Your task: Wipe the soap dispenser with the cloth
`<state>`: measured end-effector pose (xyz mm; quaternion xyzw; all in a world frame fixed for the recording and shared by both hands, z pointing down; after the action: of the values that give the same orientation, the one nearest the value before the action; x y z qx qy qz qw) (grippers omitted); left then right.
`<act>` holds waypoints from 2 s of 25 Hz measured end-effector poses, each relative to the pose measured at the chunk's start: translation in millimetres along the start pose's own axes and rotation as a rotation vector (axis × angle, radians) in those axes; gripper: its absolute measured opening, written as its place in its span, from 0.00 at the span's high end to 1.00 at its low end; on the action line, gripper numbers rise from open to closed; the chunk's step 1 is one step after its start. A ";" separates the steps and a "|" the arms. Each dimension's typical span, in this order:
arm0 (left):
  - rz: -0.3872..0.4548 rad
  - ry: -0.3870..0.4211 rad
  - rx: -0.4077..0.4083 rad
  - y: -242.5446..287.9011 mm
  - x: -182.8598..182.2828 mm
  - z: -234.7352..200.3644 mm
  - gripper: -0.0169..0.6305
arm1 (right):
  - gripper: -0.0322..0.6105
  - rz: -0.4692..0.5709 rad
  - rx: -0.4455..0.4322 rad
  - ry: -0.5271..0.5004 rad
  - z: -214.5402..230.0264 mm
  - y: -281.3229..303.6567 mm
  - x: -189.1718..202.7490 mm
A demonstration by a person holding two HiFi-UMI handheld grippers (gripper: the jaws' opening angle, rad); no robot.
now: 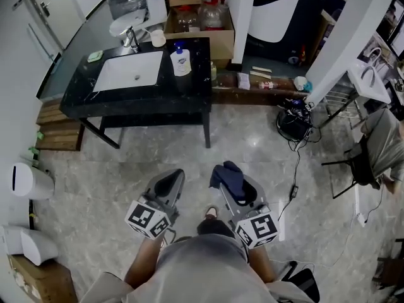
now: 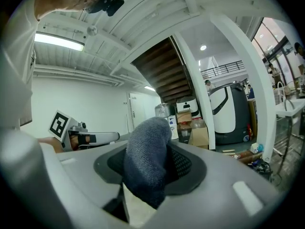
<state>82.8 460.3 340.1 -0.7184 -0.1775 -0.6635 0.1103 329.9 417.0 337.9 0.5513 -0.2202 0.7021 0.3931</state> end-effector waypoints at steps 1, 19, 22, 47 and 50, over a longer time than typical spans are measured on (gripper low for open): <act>0.000 0.004 -0.006 4.8 -3.4 -2.0 0.96 | 0.68 0.004 -0.006 0.000 4.7 3.8 -2.4; 0.020 0.035 -0.102 46.2 -20.2 -27.9 0.96 | 0.68 0.026 -0.105 -0.013 50.4 54.8 -30.5; 0.030 0.033 -0.096 59.4 -20.6 -39.2 0.96 | 0.68 0.019 -0.109 -0.018 57.8 69.4 -35.1; 0.003 -0.003 0.009 179.3 -43.5 -238.2 0.96 | 0.68 -0.055 -0.110 -0.002 87.8 287.7 -73.4; 0.003 -0.010 0.023 190.0 -42.4 -268.0 0.96 | 0.67 -0.079 -0.105 -0.012 87.0 319.9 -77.8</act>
<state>-88.3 176.6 338.2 -0.7208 -0.1846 -0.6574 0.1189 134.3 138.3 329.7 0.5424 -0.2368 0.6703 0.4477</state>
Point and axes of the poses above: the fingertips, and each gripper's own axes: y forward along the fingers, z to its right, x out of its underside, the point moved 10 cm from there along -y, backward along the fingers, and after that the axes turned 8 degrees about y, right-handed, at the moved point
